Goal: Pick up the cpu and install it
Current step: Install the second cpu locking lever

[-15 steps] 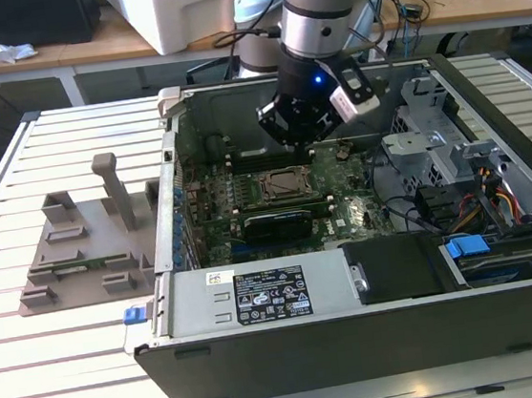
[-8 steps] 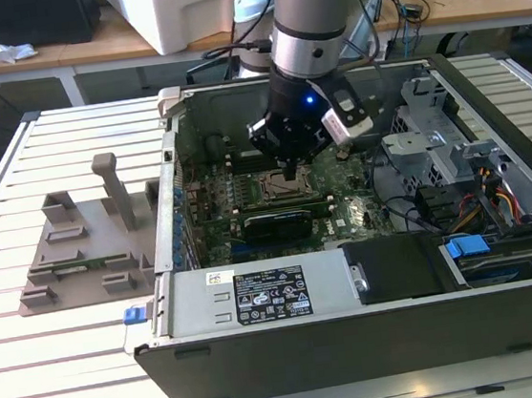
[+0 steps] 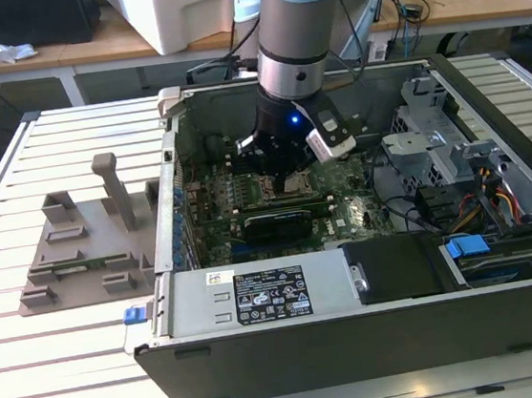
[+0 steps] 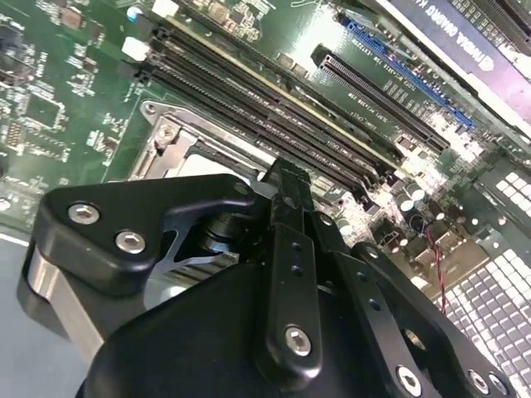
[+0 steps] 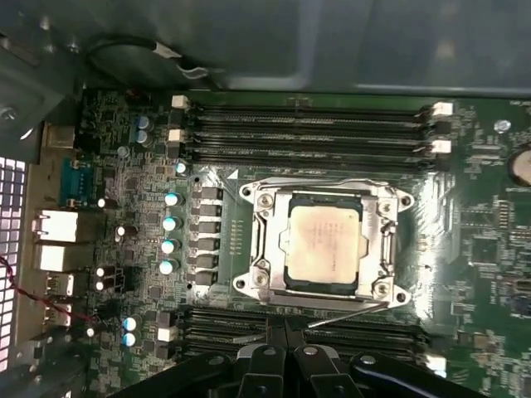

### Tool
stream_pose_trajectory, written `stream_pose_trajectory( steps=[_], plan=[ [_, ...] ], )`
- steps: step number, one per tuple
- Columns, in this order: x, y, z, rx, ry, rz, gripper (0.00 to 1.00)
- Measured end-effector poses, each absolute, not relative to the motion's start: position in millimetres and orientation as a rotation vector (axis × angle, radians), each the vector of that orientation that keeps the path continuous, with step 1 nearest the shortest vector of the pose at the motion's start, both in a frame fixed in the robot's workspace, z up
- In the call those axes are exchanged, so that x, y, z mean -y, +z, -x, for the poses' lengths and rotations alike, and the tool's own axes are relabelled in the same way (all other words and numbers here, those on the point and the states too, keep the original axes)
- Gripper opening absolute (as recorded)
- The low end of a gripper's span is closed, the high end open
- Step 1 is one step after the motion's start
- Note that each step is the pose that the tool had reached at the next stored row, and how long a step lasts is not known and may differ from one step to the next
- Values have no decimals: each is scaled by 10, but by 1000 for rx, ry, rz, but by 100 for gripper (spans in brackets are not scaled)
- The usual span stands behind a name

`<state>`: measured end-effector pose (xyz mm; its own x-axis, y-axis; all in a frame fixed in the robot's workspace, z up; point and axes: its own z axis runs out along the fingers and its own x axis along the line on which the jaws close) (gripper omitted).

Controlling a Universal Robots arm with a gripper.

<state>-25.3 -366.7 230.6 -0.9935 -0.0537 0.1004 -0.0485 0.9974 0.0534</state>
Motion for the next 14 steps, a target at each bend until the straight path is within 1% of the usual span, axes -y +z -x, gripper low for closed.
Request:
stream_pose_trajectory(
  steps=[7, 14],
  plan=[
    [3673, 2147, 426, 3036, -83, -103, 11],
    [3630, 2072, 502, 3034, -92, -151, 11]
  ],
)
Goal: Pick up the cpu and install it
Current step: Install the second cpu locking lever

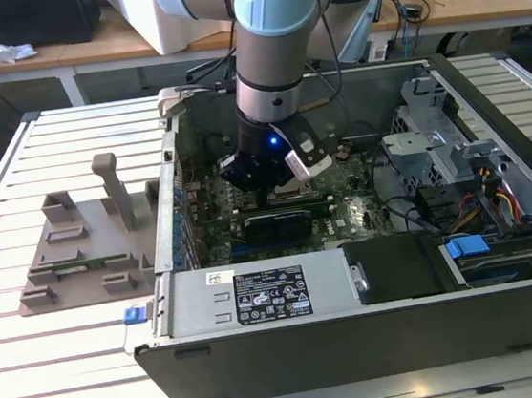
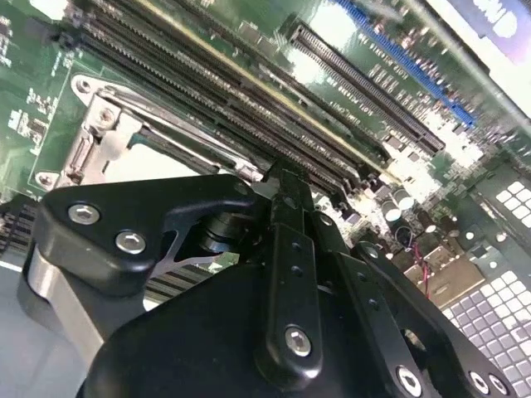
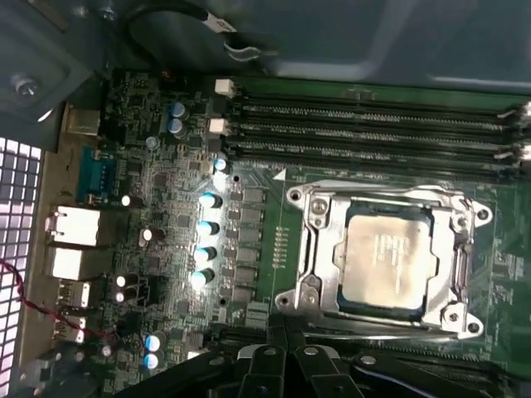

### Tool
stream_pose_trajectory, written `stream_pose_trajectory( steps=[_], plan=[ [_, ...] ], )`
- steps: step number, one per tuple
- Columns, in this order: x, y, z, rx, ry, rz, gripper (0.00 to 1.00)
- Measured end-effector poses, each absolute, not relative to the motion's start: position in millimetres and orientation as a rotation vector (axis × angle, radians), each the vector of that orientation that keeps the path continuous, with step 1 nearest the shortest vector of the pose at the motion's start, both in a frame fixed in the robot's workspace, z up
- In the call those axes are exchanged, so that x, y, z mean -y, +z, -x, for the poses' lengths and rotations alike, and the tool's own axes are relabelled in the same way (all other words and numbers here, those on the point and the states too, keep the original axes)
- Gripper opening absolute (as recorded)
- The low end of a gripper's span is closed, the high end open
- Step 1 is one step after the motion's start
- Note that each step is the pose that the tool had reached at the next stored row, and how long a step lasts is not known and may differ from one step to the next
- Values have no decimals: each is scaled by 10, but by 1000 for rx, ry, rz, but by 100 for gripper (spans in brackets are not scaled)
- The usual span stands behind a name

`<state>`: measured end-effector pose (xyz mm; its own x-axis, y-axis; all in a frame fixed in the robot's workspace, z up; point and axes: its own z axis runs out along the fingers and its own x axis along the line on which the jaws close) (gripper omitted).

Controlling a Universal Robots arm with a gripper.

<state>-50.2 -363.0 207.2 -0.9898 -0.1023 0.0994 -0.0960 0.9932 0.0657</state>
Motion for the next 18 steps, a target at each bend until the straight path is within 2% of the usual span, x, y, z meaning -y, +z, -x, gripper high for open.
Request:
stream_pose_trajectory(
  steps=[9, 14, 18],
  plan=[
    [3563, 2001, 503, 3032, -118, -177, 11],
    [3557, 2192, 496, 3033, -118, -177, 11],
    [3528, 2167, 223, 3016, -119, -175, 11]
  ],
)
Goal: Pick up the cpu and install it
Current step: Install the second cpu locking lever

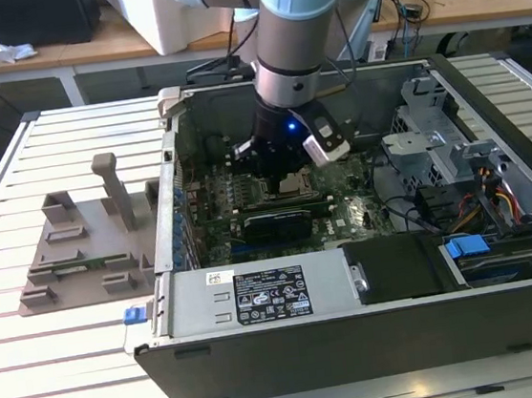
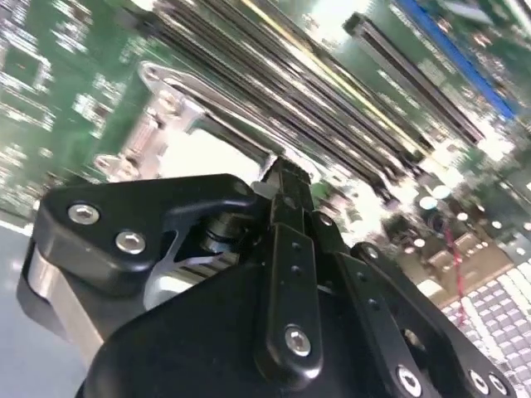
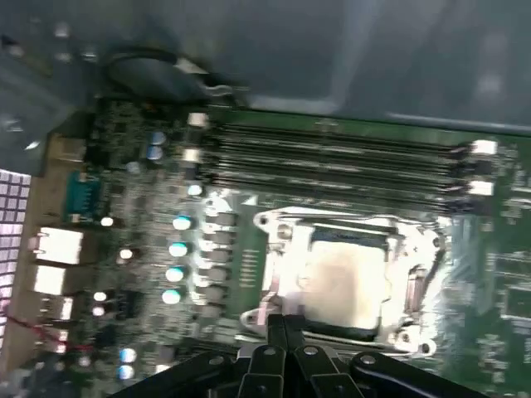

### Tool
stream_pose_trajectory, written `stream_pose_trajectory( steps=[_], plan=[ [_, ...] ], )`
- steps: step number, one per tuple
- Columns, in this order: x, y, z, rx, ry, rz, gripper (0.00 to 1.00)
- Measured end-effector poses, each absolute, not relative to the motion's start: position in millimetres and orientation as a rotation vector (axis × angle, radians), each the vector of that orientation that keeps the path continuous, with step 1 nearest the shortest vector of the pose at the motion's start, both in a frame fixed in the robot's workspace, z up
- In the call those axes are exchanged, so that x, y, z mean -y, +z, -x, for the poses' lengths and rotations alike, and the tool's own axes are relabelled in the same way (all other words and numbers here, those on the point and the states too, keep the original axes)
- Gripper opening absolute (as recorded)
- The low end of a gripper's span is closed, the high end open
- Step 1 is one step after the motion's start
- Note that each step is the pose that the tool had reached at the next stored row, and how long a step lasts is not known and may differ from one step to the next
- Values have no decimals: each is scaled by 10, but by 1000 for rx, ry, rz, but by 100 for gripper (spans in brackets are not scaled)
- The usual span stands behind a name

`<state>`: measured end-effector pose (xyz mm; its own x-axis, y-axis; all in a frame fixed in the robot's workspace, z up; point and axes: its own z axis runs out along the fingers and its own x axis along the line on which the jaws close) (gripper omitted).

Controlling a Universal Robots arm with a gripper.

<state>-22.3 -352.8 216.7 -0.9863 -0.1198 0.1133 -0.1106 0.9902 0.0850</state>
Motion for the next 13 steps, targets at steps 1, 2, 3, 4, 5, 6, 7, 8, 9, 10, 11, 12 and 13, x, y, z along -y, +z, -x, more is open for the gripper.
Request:
stream_pose_trajectory(
  steps=[1, 2, 3, 4, 5, 6, 7, 8, 9, 10, 11, 12, 13],
  plan=[
    [3516, 2153, 156, 3010, -119, -175, 11],
    [3503, 2148, 116, 3008, -119, -174, 11],
    [3469, 2150, 79, 3007, -119, -174, 11],
    [3457, 2175, 75, 3007, -119, -174, 11],
    [3453, 2219, 75, 3007, -119, -174, 11],
    [3452, 2294, 75, 3007, -119, -174, 11],
    [3452, 2339, 75, 3007, -119, -174, 11],
    [3451, 2385, 75, 3007, -119, -174, 11],
    [3452, 2456, 75, 3007, -119, -174, 11],
    [3452, 2503, 75, 3007, -119, -174, 11],
    [3452, 2551, 75, 3007, -119, -174, 11],
    [3452, 2633, 75, 3007, -119, -174, 11],
    [3452, 2694, 75, 3007, -119, -174, 11]
  ],
)
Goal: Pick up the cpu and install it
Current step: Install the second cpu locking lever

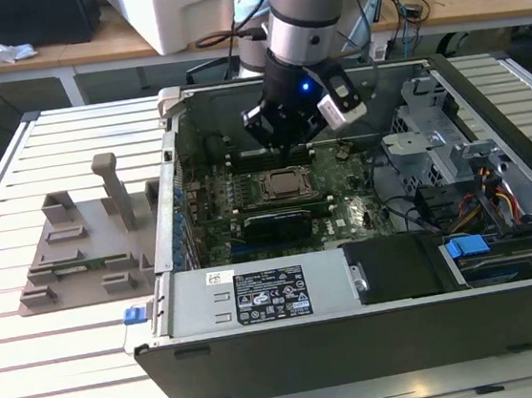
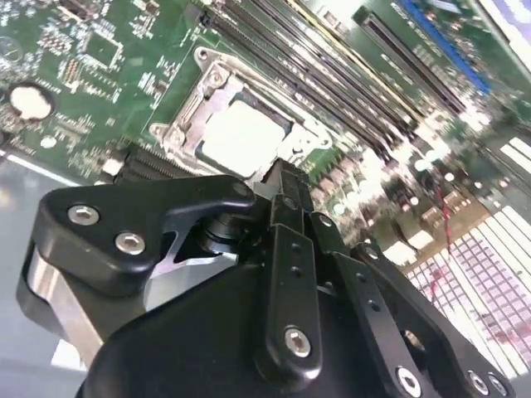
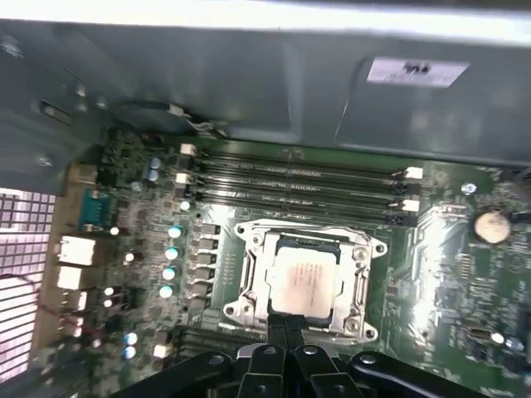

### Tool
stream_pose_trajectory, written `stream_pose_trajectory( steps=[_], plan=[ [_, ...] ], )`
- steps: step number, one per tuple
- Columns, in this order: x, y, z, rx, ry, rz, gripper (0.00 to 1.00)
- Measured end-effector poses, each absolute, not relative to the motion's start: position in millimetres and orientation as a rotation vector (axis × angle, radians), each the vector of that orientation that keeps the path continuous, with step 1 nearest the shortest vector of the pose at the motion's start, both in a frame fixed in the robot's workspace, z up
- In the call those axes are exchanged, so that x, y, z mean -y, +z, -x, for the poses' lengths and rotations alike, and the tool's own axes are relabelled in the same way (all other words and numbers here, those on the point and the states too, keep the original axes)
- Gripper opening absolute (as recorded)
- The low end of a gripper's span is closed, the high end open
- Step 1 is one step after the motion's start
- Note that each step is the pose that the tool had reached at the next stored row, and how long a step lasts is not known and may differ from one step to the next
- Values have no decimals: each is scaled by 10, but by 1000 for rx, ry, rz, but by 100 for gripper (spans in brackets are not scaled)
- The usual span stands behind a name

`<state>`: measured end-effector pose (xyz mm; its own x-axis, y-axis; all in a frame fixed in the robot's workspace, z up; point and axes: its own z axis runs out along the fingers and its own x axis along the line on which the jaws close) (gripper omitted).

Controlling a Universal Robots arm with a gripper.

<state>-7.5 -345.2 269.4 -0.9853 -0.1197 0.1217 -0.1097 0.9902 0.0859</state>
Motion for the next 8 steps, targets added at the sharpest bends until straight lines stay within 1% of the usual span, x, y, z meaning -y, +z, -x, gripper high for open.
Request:
stream_pose_trajectory(
  steps=[4, 8],
  plan=[
    [3451, 2873, 75, 3007, -120, -174, 11],
    [3452, 2874, 75, 3007, -121, -174, 11]
  ],
)
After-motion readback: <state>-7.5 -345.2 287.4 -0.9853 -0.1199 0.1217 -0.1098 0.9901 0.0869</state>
